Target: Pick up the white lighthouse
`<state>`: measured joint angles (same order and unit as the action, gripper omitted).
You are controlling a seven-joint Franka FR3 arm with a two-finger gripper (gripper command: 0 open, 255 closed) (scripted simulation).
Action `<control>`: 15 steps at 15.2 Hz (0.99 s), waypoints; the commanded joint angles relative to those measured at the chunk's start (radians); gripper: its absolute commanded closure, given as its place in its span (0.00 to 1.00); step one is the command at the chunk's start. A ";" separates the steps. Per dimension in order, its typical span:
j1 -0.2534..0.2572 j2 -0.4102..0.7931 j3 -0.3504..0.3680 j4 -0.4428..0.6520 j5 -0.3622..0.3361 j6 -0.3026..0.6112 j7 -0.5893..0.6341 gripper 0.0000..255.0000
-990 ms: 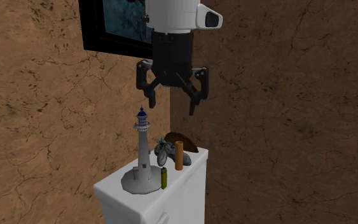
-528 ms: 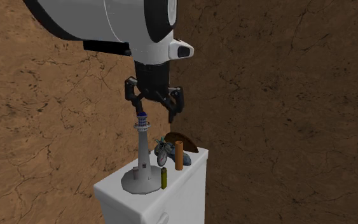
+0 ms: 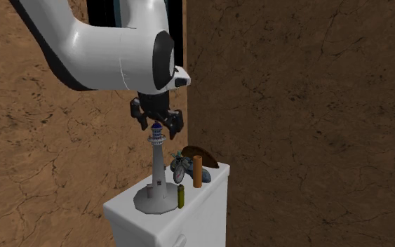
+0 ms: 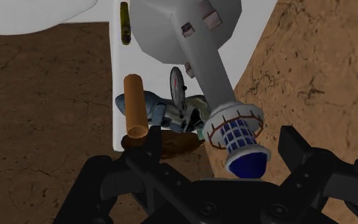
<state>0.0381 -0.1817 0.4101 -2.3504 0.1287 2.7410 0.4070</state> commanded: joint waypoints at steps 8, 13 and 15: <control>-0.043 0.169 0.066 0.048 -0.213 0.156 0.207 0.00; -0.045 0.193 0.064 0.035 -0.259 0.189 0.243 1.00; -0.045 0.193 0.064 0.035 -0.259 0.189 0.244 1.00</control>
<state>-0.0066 0.0106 0.4743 -2.3149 -0.1297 2.9295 0.6502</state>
